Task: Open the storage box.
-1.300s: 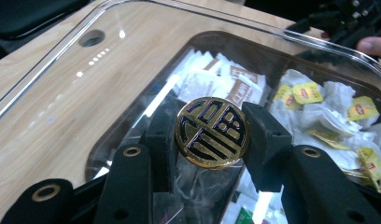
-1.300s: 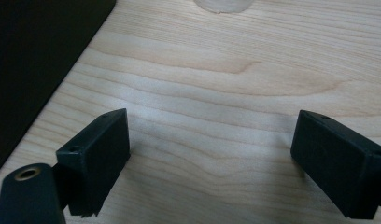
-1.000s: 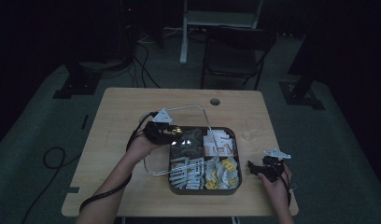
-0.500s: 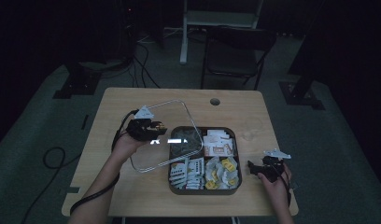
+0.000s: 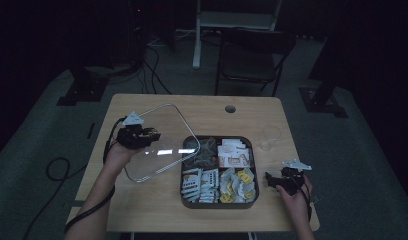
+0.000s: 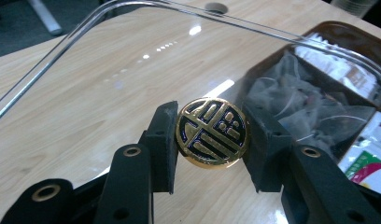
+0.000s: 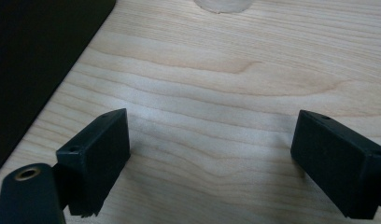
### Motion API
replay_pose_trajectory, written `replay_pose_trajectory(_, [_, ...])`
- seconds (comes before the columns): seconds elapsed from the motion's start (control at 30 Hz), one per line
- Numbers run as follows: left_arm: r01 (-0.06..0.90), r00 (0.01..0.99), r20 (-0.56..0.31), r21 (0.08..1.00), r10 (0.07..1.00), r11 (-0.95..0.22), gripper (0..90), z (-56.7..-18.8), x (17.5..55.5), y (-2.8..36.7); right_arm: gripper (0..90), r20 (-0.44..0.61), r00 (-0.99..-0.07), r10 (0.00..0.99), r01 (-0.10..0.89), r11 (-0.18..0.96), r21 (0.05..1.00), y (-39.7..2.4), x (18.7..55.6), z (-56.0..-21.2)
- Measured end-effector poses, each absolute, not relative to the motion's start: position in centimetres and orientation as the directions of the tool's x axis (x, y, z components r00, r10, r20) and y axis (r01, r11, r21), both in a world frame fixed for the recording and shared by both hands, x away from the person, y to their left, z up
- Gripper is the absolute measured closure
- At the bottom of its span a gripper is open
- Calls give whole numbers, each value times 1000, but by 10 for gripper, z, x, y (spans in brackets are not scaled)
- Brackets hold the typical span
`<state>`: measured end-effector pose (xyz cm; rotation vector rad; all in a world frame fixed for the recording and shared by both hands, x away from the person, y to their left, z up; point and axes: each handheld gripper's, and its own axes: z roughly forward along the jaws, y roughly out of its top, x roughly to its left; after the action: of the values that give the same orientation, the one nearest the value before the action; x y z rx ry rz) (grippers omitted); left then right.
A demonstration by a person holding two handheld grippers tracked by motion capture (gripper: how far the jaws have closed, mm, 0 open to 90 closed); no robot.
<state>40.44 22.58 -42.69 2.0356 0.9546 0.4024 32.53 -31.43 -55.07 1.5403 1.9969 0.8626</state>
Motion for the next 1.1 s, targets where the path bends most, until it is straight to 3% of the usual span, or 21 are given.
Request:
replay_pose_trajectory(0.57, [555, 525, -90, 790, 846, -261, 596, -449, 409, 275, 112, 10, -258, 966, 669, 172, 723, -314, 325, -551])
replay_pose_trajectory(1.1, [620, 382, -124, 770, 916, -154, 596, -499, 428, 277, 112, 9, -258, 966, 669, 172, 723, -314, 325, -551])
